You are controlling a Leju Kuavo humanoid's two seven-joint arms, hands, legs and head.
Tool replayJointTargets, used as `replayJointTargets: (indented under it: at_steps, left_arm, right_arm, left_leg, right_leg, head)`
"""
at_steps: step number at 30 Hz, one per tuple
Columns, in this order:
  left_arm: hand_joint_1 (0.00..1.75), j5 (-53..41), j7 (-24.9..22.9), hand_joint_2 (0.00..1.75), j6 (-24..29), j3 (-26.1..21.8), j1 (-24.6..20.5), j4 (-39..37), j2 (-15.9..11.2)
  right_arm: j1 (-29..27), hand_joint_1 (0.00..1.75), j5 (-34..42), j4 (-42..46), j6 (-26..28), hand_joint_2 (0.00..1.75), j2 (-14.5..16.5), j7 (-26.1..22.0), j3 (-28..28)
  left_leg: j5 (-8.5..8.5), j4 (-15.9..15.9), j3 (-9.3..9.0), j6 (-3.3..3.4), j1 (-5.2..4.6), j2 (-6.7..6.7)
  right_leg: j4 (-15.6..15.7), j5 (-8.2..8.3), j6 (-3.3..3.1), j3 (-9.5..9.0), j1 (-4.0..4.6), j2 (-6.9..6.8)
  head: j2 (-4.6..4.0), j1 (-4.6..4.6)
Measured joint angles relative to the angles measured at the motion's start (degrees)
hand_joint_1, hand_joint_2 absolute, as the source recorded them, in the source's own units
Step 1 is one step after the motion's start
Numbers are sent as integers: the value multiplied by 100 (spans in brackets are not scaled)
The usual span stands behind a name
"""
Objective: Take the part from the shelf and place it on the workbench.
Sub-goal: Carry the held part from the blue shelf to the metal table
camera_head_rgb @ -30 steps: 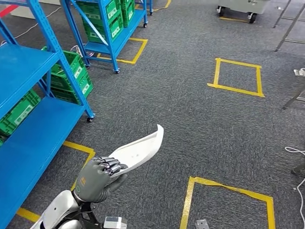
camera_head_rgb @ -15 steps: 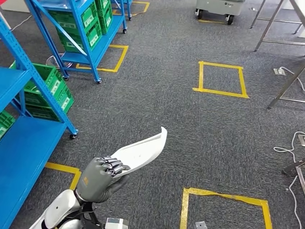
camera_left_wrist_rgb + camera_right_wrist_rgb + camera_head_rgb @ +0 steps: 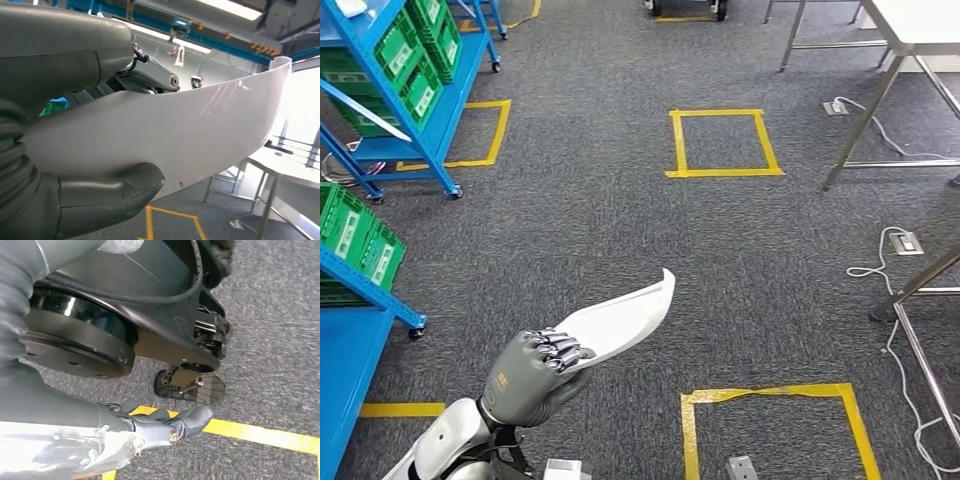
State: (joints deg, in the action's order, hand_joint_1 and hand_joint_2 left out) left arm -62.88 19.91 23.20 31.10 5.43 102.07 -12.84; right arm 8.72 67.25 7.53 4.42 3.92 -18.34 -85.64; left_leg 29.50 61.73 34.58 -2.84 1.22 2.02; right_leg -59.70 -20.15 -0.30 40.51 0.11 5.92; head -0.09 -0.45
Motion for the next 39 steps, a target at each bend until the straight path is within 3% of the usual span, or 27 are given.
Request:
replayJointTargets:
  at_steps: [2, 4, 5, 6, 8, 10, 11, 12, 15, 16, 17, 19, 20, 22, 23, 25, 26, 27, 29, 31, 33, 39]
  left_arm:
    - [175, -6, 0, 175, 6, 14, -18, -4, -15]
    - [175, -11, 0, 175, 11, 24, -31, -7, -24]
    - [175, -14, 0, 175, 12, 25, -38, -7, -28]
    - [175, -16, 0, 175, 16, 25, -45, -8, -32]
    - [175, -27, 0, 175, 22, 25, -48, -9, -38]
    - [175, -35, 0, 175, 26, 31, -42, -14, -45]
    - [175, -36, 0, 175, 26, 33, -41, -17, -48]
    - [175, -38, 0, 175, 26, 34, -43, -20, -51]
    - [175, -48, -2, 175, 24, 36, -44, -22, -56]
    - [175, -42, -3, 175, 20, 36, -45, -23, -61]
    - [175, -25, -5, 175, 9, 37, -46, -26, -67]
    - [175, 30, -7, 175, -36, 40, -49, -29, -76]
    - [175, 55, -5, 175, -62, 42, -49, -31, -80]
    - [175, 90, -1, 175, -96, 40, -45, -33, -98]
    - [175, 100, 3, 175, -105, 39, -42, -35, -108]
    - [175, 107, 8, 175, -130, 40, -38, -44, -122]
    - [175, 107, 10, 175, -143, 40, -37, -50, -127]
    - [175, 106, 11, 175, -155, 40, -37, -56, -133]
    - [175, 104, 13, 175, -166, 39, -38, -61, -145]
    - [175, 100, 13, 175, -170, 38, -40, -61, -160]
    - [175, 96, 13, 175, -176, 36, -42, -61, -170]
    - [175, 85, 15, 175, -180, 38, -55, -62, -173]
  right_arm:
    - [11, 0, 0, -1, 1, 175, 3, 1, -2]
    - [-3, 0, 0, -1, 2, 175, 9, 4, -9]
    - [-14, 0, 1, 0, 2, 175, 13, 5, -15]
    - [-17, 0, 3, 0, 2, 175, 17, 8, -20]
    - [2, 0, 8, 1, 5, 175, 26, 11, -27]
    - [26, 0, 11, 1, 8, 175, 35, 13, -30]
    - [28, 0, 13, 1, 8, 175, 38, 14, -31]
    - [26, 0, 14, 1, 8, 175, 40, 14, -32]
    - [44, 0, 16, 3, 10, 175, 47, 15, -32]
    - [59, 0, 16, 4, 13, 175, 56, 16, -32]
    - [72, 0, 18, 5, 15, 175, 64, 18, -33]
    - [78, 0, 28, 5, 20, 175, 72, 25, -36]
    - [76, 0, 33, 4, 23, 175, 72, 29, -37]
    - [73, 0, 42, 3, 27, 175, 72, 34, -39]
    - [75, 0, 45, 3, 27, 175, 73, 34, -39]
    - [71, 0, 48, 3, 23, 175, 75, 35, -44]
    - [61, 0, 49, 3, 21, 175, 75, 35, -49]
    - [49, 0, 50, 3, 19, 175, 75, 35, -56]
    - [37, 0, 51, 3, 15, 175, 80, 35, -74]
    - [42, 0, 50, 5, 8, 175, 102, 36, -85]
    - [48, 0, 49, 7, -4, 175, 122, 38, -88]
    - [37, 0, 48, 8, -9, 175, 130, 43, -96]
  left_leg:
    - [-190, -263, -38, 70, 2, 161]
    - [-268, -290, -46, 181, -22, 110]
    - [-306, -311, -53, 228, -22, 57]
    - [-341, -333, -56, 271, -21, -7]
    - [-389, -357, -52, 325, -36, -148]
    - [-424, -356, -28, 338, -56, -306]
    - [-446, -356, -7, 333, -59, -380]
    - [-472, -356, 22, 322, -59, -448]
    - [-548, -352, 102, 243, -61, -602]
    - [-564, -348, 102, 208, -63, -639]
    - [-577, -347, 90, 172, -65, -675]
    - [-602, -366, 58, 95, -45, -751]
    - [-580, -355, 62, 55, -28, -727]
    - [-339, -82, 179, 0, -10, -523]
    - [-135, 223, 310, -9, -13, -384]
    - [195, 969, 639, 8, -42, -253]
    - [215, 1184, 737, 33, -61, -234]
    - [127, 1211, 748, 72, -84, -222]
    - [-276, 657, 474, 175, -147, -141]
    - [-526, -59, 89, 286, -198, 69]
    - [-517, -369, -88, 335, -212, 201]
    - [-440, -496, -138, 341, -219, 146]
  right_leg:
    - [15, 35, 87, 25, -22, 101]
    - [62, 85, 182, 48, -44, 172]
    - [43, 52, 220, 64, -39, 106]
    - [-70, -59, 251, 109, -29, -26]
    - [-672, -502, 291, 303, -16, -383]
    - [-1403, -914, 325, 477, -42, -533]
    - [-1549, -993, 340, 448, -57, -552]
    - [-1470, -977, 354, 300, -72, -565]
    - [-382, -783, 391, -581, -94, -773]
    - [-131, -753, 379, -758, -82, -845]
    - [-22, -758, 346, -824, -66, -881]
    - [-11, -719, 240, -768, -31, -809]
    - [6, -704, 185, -758, -30, -760]
    - [41, -634, 82, -740, -34, -653]
    - [51, -614, 44, -720, -34, -596]
    - [61, -608, -17, -677, -11, -464]
    - [61, -617, -37, -672, 8, -394]
    - [61, -623, -49, -680, 26, -323]
    - [63, -634, -50, -726, 45, -191]
    - [68, -659, -27, -758, 42, -70]
    - [73, -679, 0, -755, 34, 7]
    - [59, -654, 41, -782, 30, 61]
  head:
    - [0, -24]
    - [0, -28]
    - [0, -23]
    - [0, -1]
    - [0, 38]
    - [0, 50]
    - [0, 50]
    - [0, 49]
    - [0, 44]
    - [0, 30]
    - [0, 17]
    - [0, -10]
    - [0, -15]
    - [0, -35]
    - [0, -52]
    - [0, -83]
    - [0, -91]
    - [0, -95]
    - [0, -94]
    - [0, -93]
    - [0, -98]
    - [0, -117]
